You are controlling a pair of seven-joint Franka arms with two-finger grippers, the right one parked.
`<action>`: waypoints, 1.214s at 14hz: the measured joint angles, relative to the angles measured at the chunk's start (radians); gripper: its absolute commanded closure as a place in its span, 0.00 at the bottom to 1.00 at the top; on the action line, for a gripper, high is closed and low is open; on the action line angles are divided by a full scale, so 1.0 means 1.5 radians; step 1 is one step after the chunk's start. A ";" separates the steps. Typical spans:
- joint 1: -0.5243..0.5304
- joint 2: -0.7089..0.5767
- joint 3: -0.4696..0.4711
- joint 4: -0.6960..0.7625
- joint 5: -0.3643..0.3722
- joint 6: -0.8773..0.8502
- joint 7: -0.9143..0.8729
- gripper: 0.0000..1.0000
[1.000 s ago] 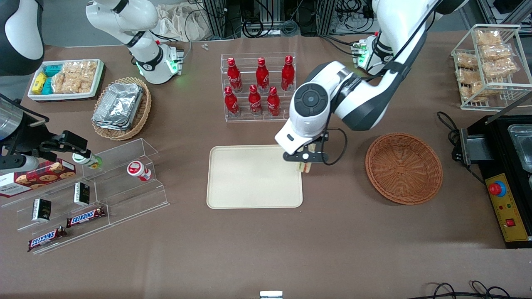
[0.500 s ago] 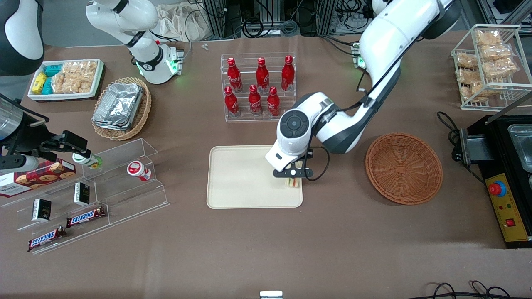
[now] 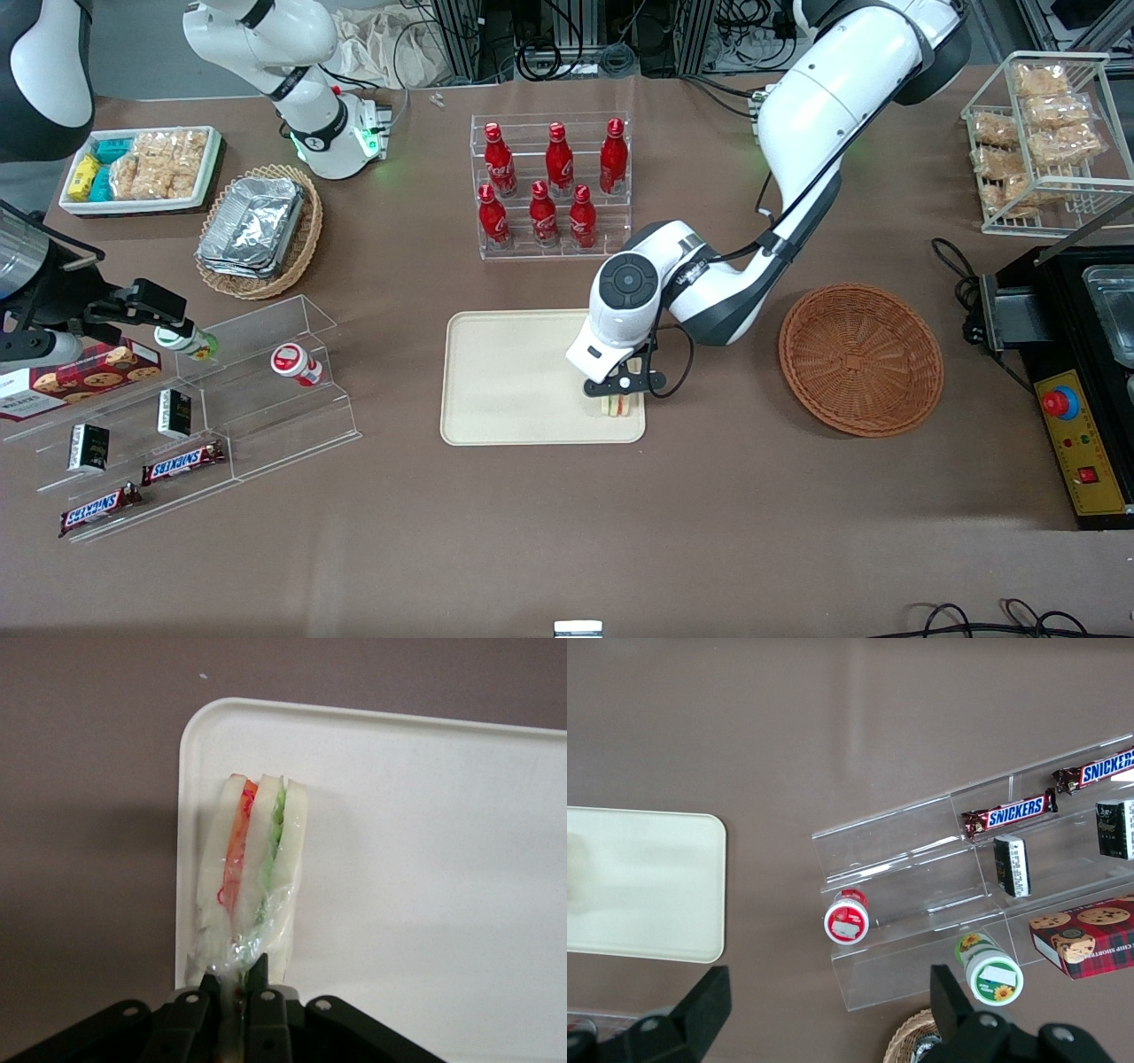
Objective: Place sandwich from basket to tray
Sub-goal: 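Open the left gripper to release the sandwich and lift away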
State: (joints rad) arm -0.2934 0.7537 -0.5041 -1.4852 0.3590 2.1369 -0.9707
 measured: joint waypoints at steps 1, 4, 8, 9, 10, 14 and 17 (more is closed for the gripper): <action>0.000 0.001 0.001 0.000 0.004 0.001 -0.001 0.01; 0.003 -0.004 0.002 0.013 0.008 -0.046 -0.001 0.02; 0.029 -0.065 0.001 0.031 0.000 -0.173 0.041 0.02; 0.046 -0.089 0.001 0.033 -0.019 -0.202 0.078 0.02; 0.067 -0.115 0.002 0.033 -0.041 -0.232 0.121 0.02; 0.169 -0.219 0.002 0.034 -0.091 -0.355 0.309 0.01; 0.227 -0.282 0.004 0.035 -0.094 -0.410 0.395 0.01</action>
State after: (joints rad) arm 0.0475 0.3308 -0.4986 -1.4333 0.2181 1.5222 -0.3782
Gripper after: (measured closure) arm 0.009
